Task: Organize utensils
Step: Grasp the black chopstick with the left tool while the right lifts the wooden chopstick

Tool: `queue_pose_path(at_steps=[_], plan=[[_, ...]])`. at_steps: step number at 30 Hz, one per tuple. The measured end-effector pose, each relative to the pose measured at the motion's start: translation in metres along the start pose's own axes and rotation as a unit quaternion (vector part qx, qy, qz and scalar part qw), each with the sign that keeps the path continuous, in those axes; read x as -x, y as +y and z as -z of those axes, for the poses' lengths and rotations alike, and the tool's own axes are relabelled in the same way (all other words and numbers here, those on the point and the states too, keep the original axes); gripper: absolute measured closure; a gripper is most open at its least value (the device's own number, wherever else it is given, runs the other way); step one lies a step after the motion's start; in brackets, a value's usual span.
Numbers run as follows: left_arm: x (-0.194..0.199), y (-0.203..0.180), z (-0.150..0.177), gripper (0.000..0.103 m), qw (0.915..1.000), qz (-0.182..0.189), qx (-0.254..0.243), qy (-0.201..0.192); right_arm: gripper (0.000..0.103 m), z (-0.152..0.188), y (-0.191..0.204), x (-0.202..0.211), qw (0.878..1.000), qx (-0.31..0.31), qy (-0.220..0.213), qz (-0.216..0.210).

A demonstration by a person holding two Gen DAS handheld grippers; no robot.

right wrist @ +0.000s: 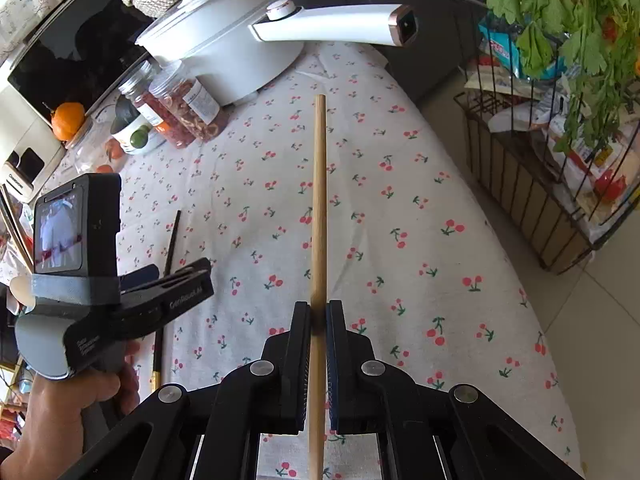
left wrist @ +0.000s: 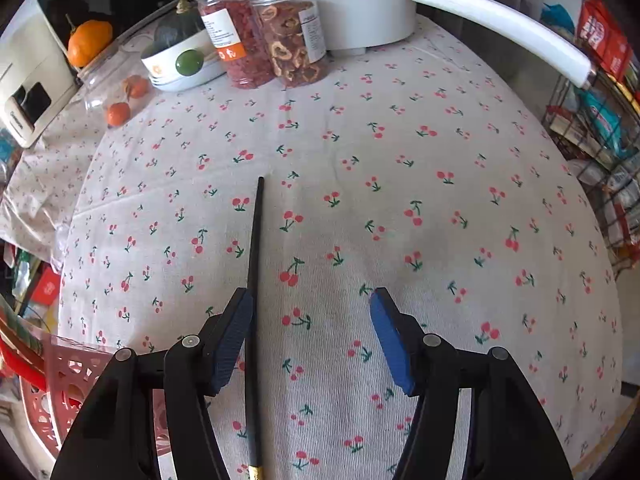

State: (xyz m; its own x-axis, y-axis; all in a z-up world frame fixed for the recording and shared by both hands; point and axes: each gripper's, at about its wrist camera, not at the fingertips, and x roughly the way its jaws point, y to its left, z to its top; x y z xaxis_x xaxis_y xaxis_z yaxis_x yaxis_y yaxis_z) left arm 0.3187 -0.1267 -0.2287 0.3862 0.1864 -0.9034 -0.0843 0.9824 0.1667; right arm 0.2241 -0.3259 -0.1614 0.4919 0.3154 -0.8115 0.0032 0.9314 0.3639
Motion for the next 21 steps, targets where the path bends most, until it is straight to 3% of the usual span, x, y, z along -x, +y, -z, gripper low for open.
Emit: queue_pose_path(at_steps=[3, 7, 14, 21], plan=[[-0.01, 0.003, -0.008, 0.04, 0.9997, -0.011, 0.022, -0.002, 0.1, 0.0, -0.005, 0.0, 1.0, -0.004, -0.001, 0.0], [-0.018, 0.01, -0.014, 0.048, 0.9987, 0.011, 0.05, -0.005, 0.1, -0.001, -0.007, -0.004, 1.0, -0.005, 0.001, -0.005], [-0.02, 0.015, -0.018, 0.051, 0.9981, -0.033, 0.052, -0.01, 0.1, -0.003, -0.001, -0.007, 1.0, 0.003, 0.0, -0.014], [-0.026, 0.032, -0.013, 0.049, 0.9942, 0.021, 0.106, 0.003, 0.1, -0.004, 0.002, -0.006, 1.0, 0.003, -0.003, -0.019]])
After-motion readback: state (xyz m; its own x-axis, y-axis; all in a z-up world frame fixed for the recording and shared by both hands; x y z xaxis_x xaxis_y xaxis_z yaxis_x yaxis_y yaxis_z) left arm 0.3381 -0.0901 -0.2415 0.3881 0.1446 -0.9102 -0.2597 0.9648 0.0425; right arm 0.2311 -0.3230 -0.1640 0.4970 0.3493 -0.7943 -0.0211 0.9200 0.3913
